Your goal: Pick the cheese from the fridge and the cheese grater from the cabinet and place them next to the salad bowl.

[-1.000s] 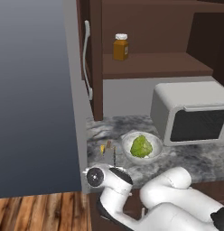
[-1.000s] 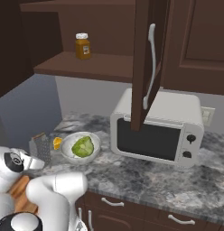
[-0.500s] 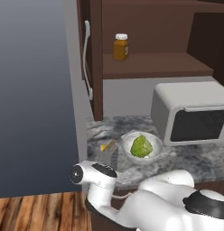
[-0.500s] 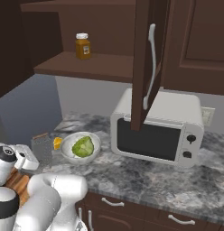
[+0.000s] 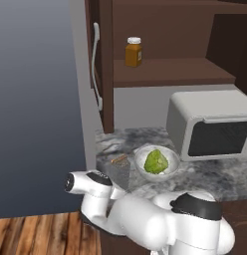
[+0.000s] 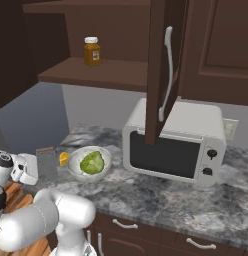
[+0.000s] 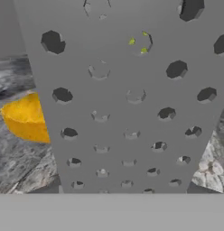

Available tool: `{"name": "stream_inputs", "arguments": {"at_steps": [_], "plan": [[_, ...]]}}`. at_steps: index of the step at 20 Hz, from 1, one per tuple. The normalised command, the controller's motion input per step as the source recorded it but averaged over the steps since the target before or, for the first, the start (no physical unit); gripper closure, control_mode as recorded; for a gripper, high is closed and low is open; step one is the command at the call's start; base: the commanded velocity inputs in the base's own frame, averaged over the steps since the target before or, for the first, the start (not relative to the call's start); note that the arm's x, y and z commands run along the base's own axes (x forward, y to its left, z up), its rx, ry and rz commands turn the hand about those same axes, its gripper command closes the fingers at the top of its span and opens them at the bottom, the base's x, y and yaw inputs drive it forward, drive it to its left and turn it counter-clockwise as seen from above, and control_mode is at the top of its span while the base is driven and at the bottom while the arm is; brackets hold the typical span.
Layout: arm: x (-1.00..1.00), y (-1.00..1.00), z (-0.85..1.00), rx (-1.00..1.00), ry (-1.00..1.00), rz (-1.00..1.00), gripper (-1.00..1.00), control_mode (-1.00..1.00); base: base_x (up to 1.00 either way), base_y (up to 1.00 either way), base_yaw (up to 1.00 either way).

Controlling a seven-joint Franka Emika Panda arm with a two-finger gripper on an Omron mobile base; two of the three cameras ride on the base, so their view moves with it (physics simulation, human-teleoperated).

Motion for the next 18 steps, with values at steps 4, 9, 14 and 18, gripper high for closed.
{"name": "stream_inputs", "arguments": {"at_steps": [4, 9, 14, 18], "plan": [[0.05, -0.37, -0.24, -0.01, -0.01, -0.16, 1.00, -1.00, 0.00, 0.00, 0.00], [0.01, -0.44, -0.26, 0.00, -0.02, -0.13, 1.00, -1.00, 0.00, 0.00, 0.00], [0.03, -0.52, -0.26, 0.00, -0.01, -0.08, 1.00, -1.00, 0.00, 0.00, 0.00], [0.00, -0.58, -0.22, 0.00, 0.00, -0.02, 1.00, -1.00, 0.00, 0.00, 0.00]]}}
